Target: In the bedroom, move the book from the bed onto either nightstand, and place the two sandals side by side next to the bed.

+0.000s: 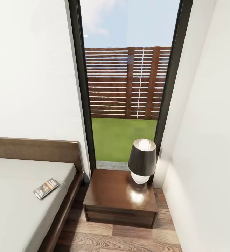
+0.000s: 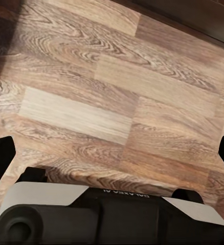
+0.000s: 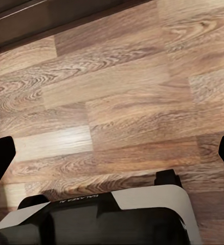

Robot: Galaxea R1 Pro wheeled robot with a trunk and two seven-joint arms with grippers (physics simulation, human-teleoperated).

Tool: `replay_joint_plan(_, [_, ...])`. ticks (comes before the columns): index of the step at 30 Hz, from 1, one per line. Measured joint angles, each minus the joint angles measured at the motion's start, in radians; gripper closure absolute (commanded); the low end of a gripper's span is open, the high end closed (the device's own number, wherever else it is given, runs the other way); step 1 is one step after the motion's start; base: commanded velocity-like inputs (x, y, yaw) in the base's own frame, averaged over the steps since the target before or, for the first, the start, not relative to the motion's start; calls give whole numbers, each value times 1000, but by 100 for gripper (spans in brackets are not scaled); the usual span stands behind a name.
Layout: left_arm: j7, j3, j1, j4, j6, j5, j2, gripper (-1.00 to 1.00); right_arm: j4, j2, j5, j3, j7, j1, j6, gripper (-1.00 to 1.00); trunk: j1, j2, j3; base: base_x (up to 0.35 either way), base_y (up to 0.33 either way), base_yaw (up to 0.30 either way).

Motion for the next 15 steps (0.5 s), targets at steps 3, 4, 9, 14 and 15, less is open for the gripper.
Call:
replay_joint_plan(3, [0, 0, 17, -2, 0, 0, 0, -100, 1, 0, 1, 0, 17, -1, 15, -100, 0, 0, 0, 0, 0, 0])
replay_joint_plan(4, [0, 0, 23, -2, 0, 0, 0, -100, 1, 0, 1, 0, 23, -1, 20, -100, 0, 0, 0, 0, 0, 0])
replay_joint_plan(9, [0, 0, 56, -3, 0, 0, 0, -100, 3, 0, 3, 4, 342, -1, 192, -100, 0, 0, 0, 0, 0, 0])
replay_joint_plan(14, [-1, 2, 56, -4, 0, 0, 1, -100, 2, 0, 1, 0, 661, -1, 198, -100, 0, 0, 0, 0, 0, 0])
replay_joint_plan(15, [-1, 3, 56, -5, 0, 0, 1, -100, 2, 0, 1, 0, 662, -1, 198, -100, 0, 0, 0, 0, 0, 0])
